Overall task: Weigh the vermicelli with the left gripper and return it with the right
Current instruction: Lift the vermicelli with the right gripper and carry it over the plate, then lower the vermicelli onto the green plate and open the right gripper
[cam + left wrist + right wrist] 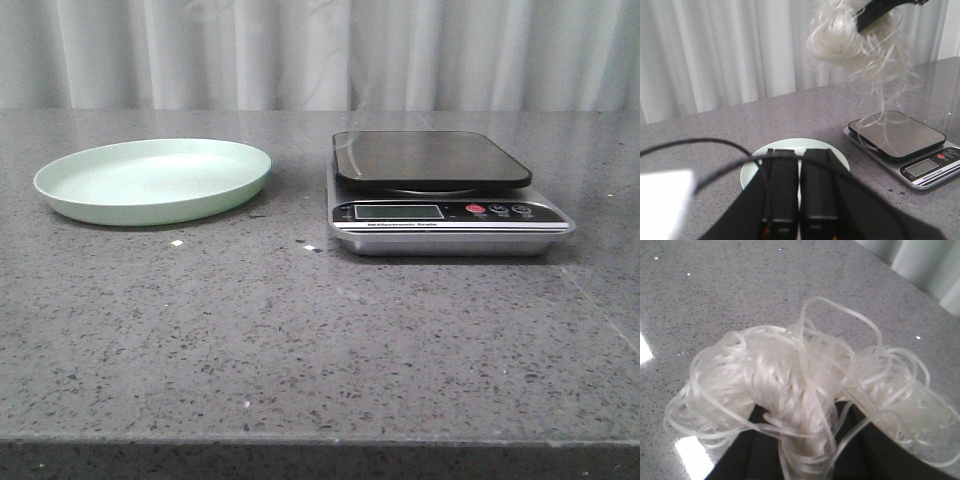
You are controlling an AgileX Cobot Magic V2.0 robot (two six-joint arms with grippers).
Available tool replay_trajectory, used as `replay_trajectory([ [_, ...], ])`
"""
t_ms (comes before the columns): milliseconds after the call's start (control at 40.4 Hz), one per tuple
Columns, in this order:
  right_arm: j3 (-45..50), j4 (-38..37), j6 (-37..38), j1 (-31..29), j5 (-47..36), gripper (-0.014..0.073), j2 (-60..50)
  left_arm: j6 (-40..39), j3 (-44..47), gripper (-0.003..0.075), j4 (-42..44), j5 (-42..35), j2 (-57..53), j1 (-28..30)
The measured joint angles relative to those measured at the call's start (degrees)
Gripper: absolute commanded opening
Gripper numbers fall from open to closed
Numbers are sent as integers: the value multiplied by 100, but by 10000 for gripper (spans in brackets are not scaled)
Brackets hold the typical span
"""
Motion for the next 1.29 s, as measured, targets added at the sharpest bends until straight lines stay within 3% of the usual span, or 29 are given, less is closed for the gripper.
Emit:
replay_trajectory([
  [421,0,47,0,547,-1071,151,1323,0,0,137,0,0,0,0],
  [1288,0,-515,0,547,-833,155,1996,0,0,137,0,0,0,0],
])
